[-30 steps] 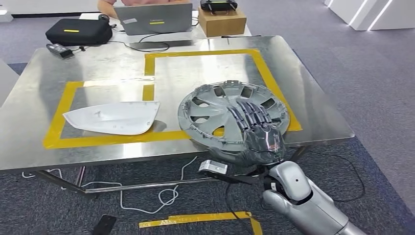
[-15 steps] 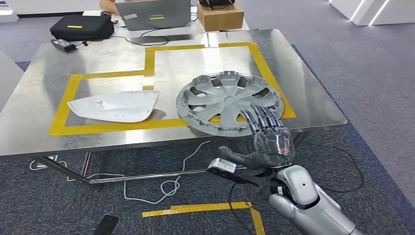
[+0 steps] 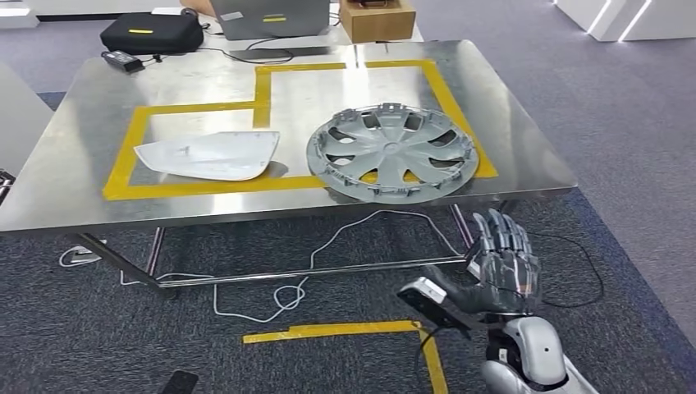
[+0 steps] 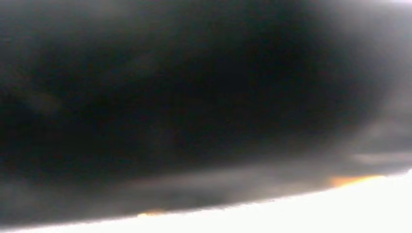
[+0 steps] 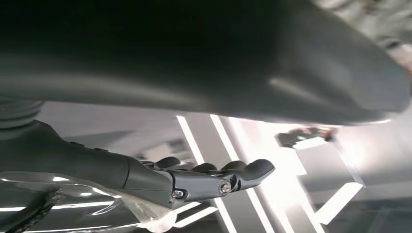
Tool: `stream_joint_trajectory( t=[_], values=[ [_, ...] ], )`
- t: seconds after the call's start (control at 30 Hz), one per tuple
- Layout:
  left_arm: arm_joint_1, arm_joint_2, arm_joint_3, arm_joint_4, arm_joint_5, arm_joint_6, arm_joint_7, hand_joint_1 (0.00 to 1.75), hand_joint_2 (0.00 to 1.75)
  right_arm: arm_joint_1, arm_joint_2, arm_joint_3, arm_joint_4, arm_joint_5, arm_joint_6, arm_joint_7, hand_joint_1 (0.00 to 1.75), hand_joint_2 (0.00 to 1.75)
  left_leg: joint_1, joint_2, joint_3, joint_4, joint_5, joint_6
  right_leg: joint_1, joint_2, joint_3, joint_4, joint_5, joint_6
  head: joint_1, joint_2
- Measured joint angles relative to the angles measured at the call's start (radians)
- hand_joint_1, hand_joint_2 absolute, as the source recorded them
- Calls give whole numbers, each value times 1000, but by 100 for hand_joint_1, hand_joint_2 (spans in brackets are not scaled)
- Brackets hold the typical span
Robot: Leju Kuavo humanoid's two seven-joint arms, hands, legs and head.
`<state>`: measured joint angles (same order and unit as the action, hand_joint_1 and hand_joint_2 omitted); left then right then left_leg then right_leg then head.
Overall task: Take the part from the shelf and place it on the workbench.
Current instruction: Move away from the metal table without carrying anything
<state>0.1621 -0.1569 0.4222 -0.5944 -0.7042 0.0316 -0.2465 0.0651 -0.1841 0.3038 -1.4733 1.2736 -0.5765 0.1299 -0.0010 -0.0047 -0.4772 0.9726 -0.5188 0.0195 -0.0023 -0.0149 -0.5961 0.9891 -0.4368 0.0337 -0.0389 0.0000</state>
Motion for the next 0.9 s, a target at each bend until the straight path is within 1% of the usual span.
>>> stream_joint_trajectory(
  t=[0.03,0.07,0.1,0.13,0.17,0.2,0.23,0.27,0.3,0.33,0.37,0.4,0.43,0.47,0.5,0.53,0.57,0.6,0.63,0.67,0.7,0.73,0.77,0.8,0.83,0.87,0.9],
  values=[
    [14,-9,13,-24,-22,-17,6,0,0,36,2,-29,-2,-15,0,3,0,0,0,1,-8,-2,9,10,-2,3,-9,15,-22,5,1,0],
    [27,-20,28,-52,-47,-36,11,0,0,71,6,-59,-4,-33,2,3,0,0,0,3,-19,-5,20,18,-3,6,-22,48,-62,9,2,0],
    [38,-32,45,-80,-73,-56,14,0,0,104,11,-89,-4,-54,8,1,0,0,-1,4,-32,-5,30,25,-4,9,-41,103,-116,12,4,0],
    [48,-46,64,-108,-102,-76,16,0,0,134,20,-121,-3,-76,18,-2,0,0,-3,4,-47,-5,41,29,-5,11,-60,170,-166,15,6,0],
    [57,-62,84,-136,-131,-95,16,0,0,163,32,-154,0,-100,30,-9,0,0,-6,4,-63,-4,53,31,-5,12,-73,235,-198,16,7,0],
    [65,-78,105,-162,-158,-112,14,0,0,189,47,-187,6,-125,45,-22,0,0,-8,4,-78,-3,64,31,-5,12,-74,279,-204,16,7,0],
    [71,-95,127,-186,-185,-128,11,0,0,212,65,-221,14,-151,60,-40,0,0,-10,4,-93,-2,74,31,-5,12,-60,290,-187,15,6,0],
    [76,-111,152,-208,-206,-138,7,0,0,233,86,-257,26,-177,79,-66,0,0,-12,4,-107,-1,84,29,-4,12,-28,263,-155,13,6,0],
    [80,-126,174,-227,-216,-144,5,0,0,249,111,-296,43,-200,100,-95,0,0,-12,4,-119,1,93,26,-4,12,22,202,-126,11,6,0],
    [83,-139,190,-244,-217,-143,7,0,0,262,138,-336,62,-215,119,-125,0,0,-14,4,-130,4,101,23,-3,12,86,118,-113,9,7,0],
    [88,-150,201,-260,-211,-140,12,0,0,270,166,-378,83,-224,134,-154,0,0,-15,4,-138,8,109,19,-2,12,144,35,-116,6,6,0],
    [93,-157,205,-275,-202,-136,18,0,0,275,191,-418,104,-226,141,-179,0,0,-16,4,-142,11,117,15,-1,13,183,-26,-126,3,6,0],
    [98,-163,205,-287,-194,-133,23,0,0,280,214,-454,124,-225,143,-199,0,0,-16,4,-146,12,125,10,1,13,202,-60,-136,-2,6,0],
    [103,-166,205,-298,-188,-131,26,0,0,285,235,-487,141,-222,146,-214,0,0,-15,4,-147,12,134,4,2,13,200,-70,-137,-9,5,0],
    [108,-168,206,-307,-186,-130,28,0,0,288,254,-515,156,-218,150,-222,0,0,-13,3,-150,14,134,-1,2,11,190,-68,-130,-16,6,0],
    [113,-169,207,-315,-184,-129,29,0,0,291,270,-539,166,-213,155,-227,0,0,-12,3,-156,25,115,-8,2,9,182,-67,-121,-25,6,0],
    [117,-171,208,-322,-184,-128,30,0,0,292,284,-559,173,-208,162,-230,0,0,-10,2,-164,52,78,-14,0,7,171,-68,-110,-34,4,0],
    [120,-172,209,-327,-184,-128,30,0,0,292,296,-575,177,-204,167,-232,0,0,-7,2,-175,98,25,-19,0,5,159,-66,-100,-40,2,0],
    [122,-173,209,-331,-184,-128,30,0,0,292,306,-590,181,-201,174,-232,0,0,-4,2,-187,162,-32,-25,1,5,145,-65,-90,-44,0,0],
    [123,-173,209,-335,-184,-128,31,0,0,292,316,-604,186,-201,189,-231,0,0,-1,2,-196,229,-71,-29,2,4,132,-62,-80,-44,-1,0],
    [123,-173,209,-338,-184,-128,31,0,0,290,326,-618,195,-205,210,-228,0,0,1,2,-197,282,-86,-32,3,3,119,-58,-70,-44,-1,0],
    [124,-174,209,-340,-183,-128,31,0,0,287,338,-637,208,-212,237,-225,0,0,2,2,-185,307,-78,-33,4,2,105,-52,-61,-43,-1,0],
    [124,-174,209,-341,-182,-129,31,0,0,283,351,-662,229,-220,268,-222,0,0,3,2,-159,294,-52,-34,4,1,91,-45,-54,-41,-1,0],
    [125,-175,210,-342,-182,-129,30,0,0,278,368,-695,256,-227,297,-215,0,0,4,2,-116,246,-22,-32,4,1,78,-37,-47,-39,-1,0],
    [125,-175,210,-343,-182,-129,29,0,0,274,388,-733,286,-234,322,-203,0,0,4,1,-64,175,-5,-30,5,1,64,-29,-42,-36,-1,0],
    [126,-175,210,-344,-184,-128,26,0,0,269,409,-774,317,-244,345,-181,0,0,3,0,-15,100,-1,-26,6,1,53,-21,-37,-32,0,0],
    [127,-176,211,-344,-191,-127,20,0,0,264,430,-813,347,-260,365,-151,0,0,2,-1,20,42,-6,-22,6,1,44,-16,-31,-28,0,0]
  ],
)
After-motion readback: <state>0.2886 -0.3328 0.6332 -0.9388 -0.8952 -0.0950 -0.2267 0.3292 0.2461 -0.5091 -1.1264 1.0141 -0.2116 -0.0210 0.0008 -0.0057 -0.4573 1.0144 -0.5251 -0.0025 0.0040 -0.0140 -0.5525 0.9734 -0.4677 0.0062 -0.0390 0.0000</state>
